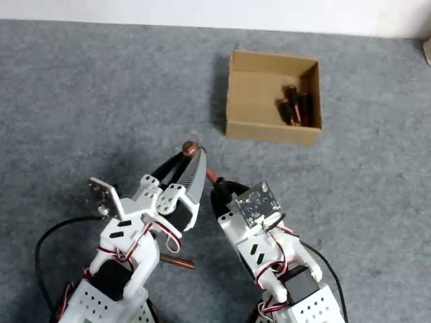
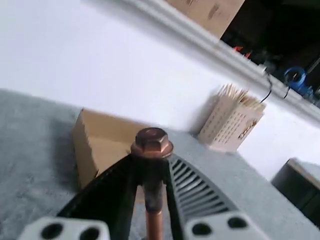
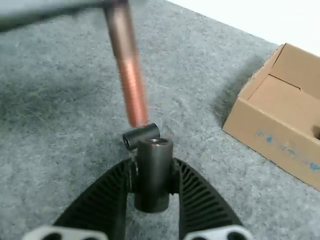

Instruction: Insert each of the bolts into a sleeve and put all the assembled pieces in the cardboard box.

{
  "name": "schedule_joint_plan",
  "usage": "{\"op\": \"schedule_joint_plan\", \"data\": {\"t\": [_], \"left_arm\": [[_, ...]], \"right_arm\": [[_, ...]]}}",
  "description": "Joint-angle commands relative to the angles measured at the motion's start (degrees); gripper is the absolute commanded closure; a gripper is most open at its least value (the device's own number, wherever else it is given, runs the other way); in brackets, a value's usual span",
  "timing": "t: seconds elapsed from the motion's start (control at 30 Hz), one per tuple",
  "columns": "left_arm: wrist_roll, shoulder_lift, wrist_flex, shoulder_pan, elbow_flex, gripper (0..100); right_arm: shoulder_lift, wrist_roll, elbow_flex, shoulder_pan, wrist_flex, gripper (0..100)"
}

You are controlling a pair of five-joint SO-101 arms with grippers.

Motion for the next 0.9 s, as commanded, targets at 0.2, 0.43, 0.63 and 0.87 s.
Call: {"op": "schedule_joint_plan", "data": {"t": [0.2,0.43,0.63,0.87], "left_arm": [[-0.35,-0.57,0.88,0.84,-0.22,100],[-0.79,-0.66,1.14,0.57,-4.09,100],[-0.79,-0.4,1.05,0.75,-7.34,100],[-0.44,-0.4,0.79,1.1,-3.91,100]], "right_arm": [[-0.84,-0.26,-5.67,-3.82,-3.03,99.3],[-0.84,-0.35,-5.14,-6.46,-3.03,99.3],[-0.84,-0.35,-5.14,-6.46,-3.03,99.3],[-0.84,-0.35,-5.58,-6.46,-3.03,99.3]]}}
